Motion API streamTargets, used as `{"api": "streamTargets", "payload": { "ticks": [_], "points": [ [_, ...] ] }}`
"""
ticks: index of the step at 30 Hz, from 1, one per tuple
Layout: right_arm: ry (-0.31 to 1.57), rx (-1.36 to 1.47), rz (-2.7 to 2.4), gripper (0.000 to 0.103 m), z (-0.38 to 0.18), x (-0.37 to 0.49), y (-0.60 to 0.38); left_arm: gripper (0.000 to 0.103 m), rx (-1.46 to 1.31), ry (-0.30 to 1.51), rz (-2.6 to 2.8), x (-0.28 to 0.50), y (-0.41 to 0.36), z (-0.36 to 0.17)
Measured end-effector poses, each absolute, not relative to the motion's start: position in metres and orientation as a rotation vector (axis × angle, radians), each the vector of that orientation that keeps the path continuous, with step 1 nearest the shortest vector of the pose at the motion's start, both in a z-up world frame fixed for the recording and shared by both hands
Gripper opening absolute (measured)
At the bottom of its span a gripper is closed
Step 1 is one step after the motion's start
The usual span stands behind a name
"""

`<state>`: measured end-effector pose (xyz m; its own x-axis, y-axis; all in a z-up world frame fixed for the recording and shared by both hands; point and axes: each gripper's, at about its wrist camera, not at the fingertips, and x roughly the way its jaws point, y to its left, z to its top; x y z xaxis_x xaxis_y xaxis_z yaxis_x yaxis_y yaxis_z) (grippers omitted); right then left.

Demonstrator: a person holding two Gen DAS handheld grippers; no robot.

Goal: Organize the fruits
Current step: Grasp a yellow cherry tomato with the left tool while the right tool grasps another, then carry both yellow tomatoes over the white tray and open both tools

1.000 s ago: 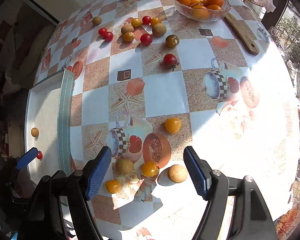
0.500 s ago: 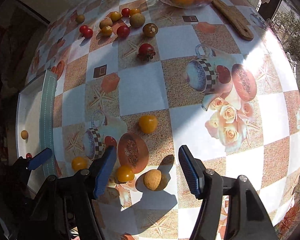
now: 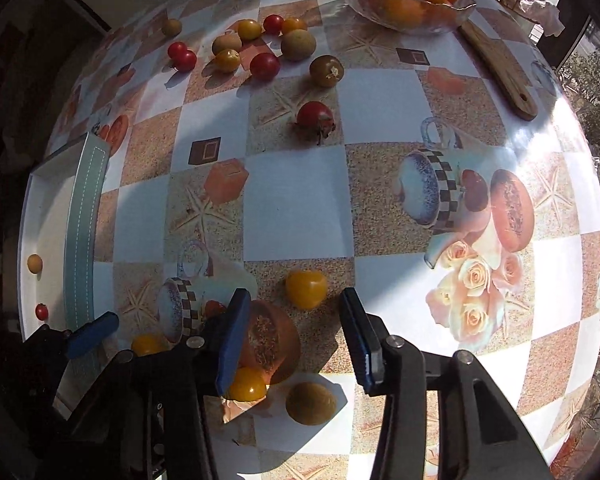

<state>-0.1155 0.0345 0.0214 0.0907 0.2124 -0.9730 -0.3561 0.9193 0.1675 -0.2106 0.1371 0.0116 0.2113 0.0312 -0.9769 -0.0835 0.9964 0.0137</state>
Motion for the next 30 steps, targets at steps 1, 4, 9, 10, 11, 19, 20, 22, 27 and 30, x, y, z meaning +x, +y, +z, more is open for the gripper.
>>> {"api": "streamTargets", "payload": {
  "ticks": [1,4,9,10,11,19,20,22,27,30],
  "points": [
    [1.411,-0.144,0.421,0.050,0.021,-0.116,0.038,0.059,-0.035,1.354,0.076,-0.211,0.134,0.012],
    [1.379,-0.226,0.417,0.047,0.020,-0.122,0.049,0.049,-0.013,1.350,0.056,-0.209,0.125,0.015],
    [1.338,-0.298,0.400,0.021,0.020,-0.125,0.052,0.027,-0.015,1.339,-0.001,-0.212,0.114,0.015],
    [1.340,-0.284,0.405,0.021,0.020,-0.124,0.050,0.026,-0.016,1.337,-0.008,-0.209,0.110,0.017],
    [1.345,-0.262,0.409,0.021,0.020,-0.122,0.047,0.026,-0.029,1.336,-0.013,-0.208,0.111,0.017],
    [1.421,-0.051,0.441,0.021,0.021,-0.117,0.012,0.026,-0.236,1.311,-0.008,-0.218,0.148,0.035],
    [1.426,-0.044,0.440,0.021,0.022,-0.118,0.009,0.026,-0.241,1.308,-0.006,-0.219,0.149,0.037],
    [1.435,-0.036,0.440,0.021,0.023,-0.119,0.006,0.026,-0.234,1.303,-0.007,-0.219,0.151,0.039],
    [1.442,-0.043,0.447,0.021,0.024,-0.133,0.005,0.026,-0.219,1.290,-0.009,-0.224,0.152,0.047],
    [1.445,-0.044,0.449,0.021,0.026,-0.136,0.007,0.026,-0.222,1.281,-0.003,-0.224,0.160,0.051]
  ]
}}
